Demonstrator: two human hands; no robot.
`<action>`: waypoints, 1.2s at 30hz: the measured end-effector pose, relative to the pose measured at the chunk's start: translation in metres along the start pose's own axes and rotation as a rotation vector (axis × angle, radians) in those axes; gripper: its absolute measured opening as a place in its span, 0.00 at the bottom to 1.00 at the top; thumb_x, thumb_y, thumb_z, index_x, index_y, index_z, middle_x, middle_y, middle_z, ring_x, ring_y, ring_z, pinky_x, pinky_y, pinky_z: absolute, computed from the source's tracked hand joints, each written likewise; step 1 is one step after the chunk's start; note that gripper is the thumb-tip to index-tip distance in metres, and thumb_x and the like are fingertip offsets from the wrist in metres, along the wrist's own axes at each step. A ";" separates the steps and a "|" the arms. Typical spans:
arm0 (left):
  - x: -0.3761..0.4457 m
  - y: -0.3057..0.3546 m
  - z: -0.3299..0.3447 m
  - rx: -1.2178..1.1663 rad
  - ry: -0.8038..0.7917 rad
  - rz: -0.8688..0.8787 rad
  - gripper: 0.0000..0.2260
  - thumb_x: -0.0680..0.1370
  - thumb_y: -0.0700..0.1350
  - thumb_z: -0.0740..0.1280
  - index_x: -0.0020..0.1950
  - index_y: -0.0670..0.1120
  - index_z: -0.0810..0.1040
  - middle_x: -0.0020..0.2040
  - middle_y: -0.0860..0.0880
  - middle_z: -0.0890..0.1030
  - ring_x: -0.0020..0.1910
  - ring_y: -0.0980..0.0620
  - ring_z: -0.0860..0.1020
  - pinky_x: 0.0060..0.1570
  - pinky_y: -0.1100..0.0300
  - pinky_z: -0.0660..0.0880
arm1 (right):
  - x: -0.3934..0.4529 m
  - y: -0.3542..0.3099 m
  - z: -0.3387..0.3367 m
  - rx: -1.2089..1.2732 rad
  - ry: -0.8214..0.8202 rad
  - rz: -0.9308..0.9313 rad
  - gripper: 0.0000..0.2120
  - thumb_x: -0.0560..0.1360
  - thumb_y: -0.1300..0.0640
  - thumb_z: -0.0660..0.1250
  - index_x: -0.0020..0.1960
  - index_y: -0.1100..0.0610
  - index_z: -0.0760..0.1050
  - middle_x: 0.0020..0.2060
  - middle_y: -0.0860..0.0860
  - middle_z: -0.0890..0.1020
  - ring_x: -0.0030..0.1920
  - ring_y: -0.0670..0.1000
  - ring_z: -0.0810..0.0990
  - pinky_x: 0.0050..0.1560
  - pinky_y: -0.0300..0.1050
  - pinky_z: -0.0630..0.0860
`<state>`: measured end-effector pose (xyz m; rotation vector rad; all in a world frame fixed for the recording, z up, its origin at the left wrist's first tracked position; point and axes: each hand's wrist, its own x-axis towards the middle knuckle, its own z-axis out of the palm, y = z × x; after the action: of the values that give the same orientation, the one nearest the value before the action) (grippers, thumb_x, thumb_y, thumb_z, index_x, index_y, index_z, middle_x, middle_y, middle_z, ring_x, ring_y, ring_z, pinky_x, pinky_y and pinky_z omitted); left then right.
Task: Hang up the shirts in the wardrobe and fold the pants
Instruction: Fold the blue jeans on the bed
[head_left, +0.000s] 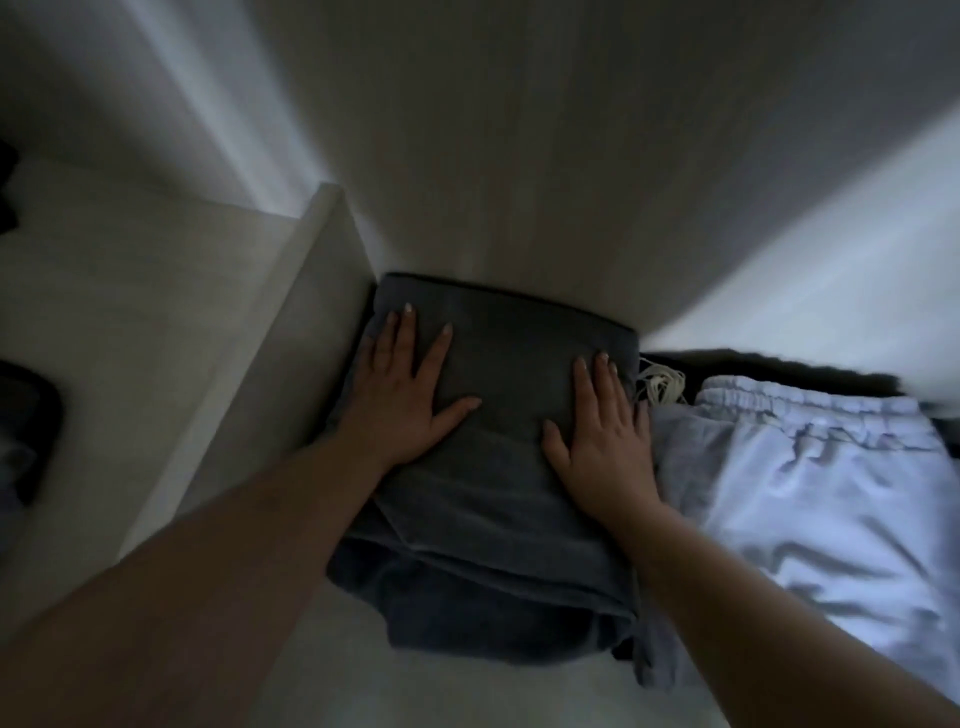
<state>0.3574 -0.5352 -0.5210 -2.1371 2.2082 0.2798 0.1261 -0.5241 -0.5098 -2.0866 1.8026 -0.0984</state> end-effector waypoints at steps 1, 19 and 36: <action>-0.001 0.002 -0.005 0.022 -0.053 -0.004 0.43 0.70 0.75 0.39 0.78 0.53 0.40 0.77 0.37 0.39 0.77 0.40 0.41 0.75 0.44 0.44 | 0.000 -0.004 -0.009 -0.047 -0.045 0.017 0.36 0.77 0.40 0.52 0.78 0.53 0.42 0.78 0.53 0.43 0.77 0.52 0.43 0.75 0.58 0.43; -0.166 0.032 0.009 -0.204 0.154 -0.138 0.36 0.77 0.68 0.40 0.75 0.46 0.63 0.76 0.38 0.58 0.76 0.37 0.54 0.71 0.38 0.47 | -0.140 -0.030 0.034 0.137 0.153 0.004 0.32 0.75 0.39 0.52 0.75 0.54 0.60 0.75 0.59 0.59 0.75 0.58 0.57 0.71 0.66 0.56; -0.145 0.028 -0.014 -0.166 -0.089 -0.225 0.29 0.78 0.63 0.56 0.76 0.51 0.61 0.77 0.45 0.58 0.76 0.46 0.56 0.73 0.47 0.56 | -0.122 -0.026 0.006 0.027 -0.106 0.037 0.31 0.77 0.39 0.54 0.76 0.47 0.52 0.77 0.52 0.54 0.76 0.52 0.54 0.72 0.54 0.57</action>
<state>0.3365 -0.3944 -0.4805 -2.3793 1.9374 0.5501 0.1306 -0.4027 -0.4832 -2.0001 1.7661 -0.0026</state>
